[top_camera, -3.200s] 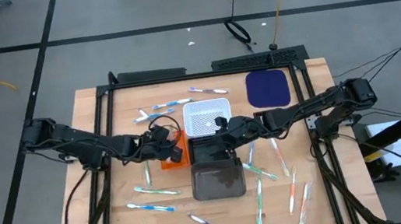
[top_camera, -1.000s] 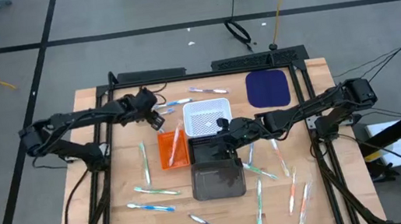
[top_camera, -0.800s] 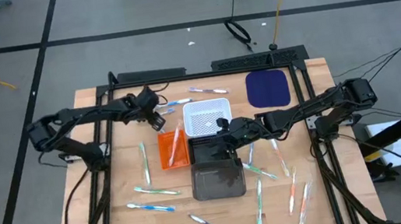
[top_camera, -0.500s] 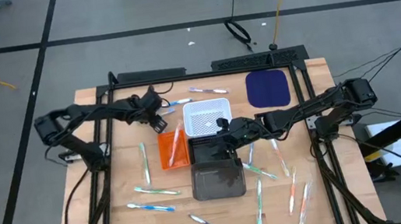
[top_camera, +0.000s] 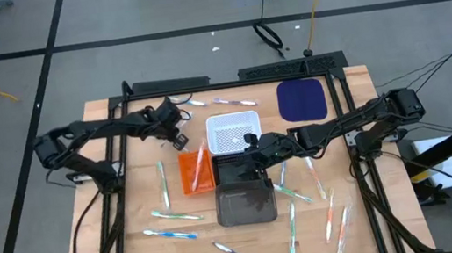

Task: Pick & Place Toothbrushes
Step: Put the blue toothbrush into the top black bin

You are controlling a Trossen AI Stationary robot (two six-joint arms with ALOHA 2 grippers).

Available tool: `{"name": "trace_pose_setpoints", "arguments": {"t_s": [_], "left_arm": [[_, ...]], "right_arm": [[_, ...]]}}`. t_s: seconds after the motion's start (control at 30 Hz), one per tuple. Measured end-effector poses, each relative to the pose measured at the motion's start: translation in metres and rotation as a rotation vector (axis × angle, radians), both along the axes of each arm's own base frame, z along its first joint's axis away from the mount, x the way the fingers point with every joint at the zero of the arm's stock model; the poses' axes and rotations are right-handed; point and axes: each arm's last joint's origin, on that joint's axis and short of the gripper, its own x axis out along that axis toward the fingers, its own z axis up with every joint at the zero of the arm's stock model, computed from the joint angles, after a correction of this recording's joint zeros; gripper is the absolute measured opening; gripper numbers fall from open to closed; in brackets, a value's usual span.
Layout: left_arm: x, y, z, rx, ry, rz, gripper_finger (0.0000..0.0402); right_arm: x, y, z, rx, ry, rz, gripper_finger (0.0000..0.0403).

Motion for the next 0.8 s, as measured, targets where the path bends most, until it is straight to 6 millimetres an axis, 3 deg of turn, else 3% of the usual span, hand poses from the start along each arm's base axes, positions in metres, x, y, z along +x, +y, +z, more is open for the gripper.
{"name": "trace_pose_setpoints", "arguments": {"t_s": [0.33,0.8], "left_arm": [[-0.011,-0.019,0.039,-0.001,-0.138,-0.043,0.0007],[0.003,-0.079,0.110,0.189,-0.635,-0.314,0.0016]], "right_arm": [[0.000,0.000,0.000,-0.001,0.000,-0.002,0.0139],[0.004,-0.003,0.007,0.031,-0.080,-0.051,0.0139]]}}
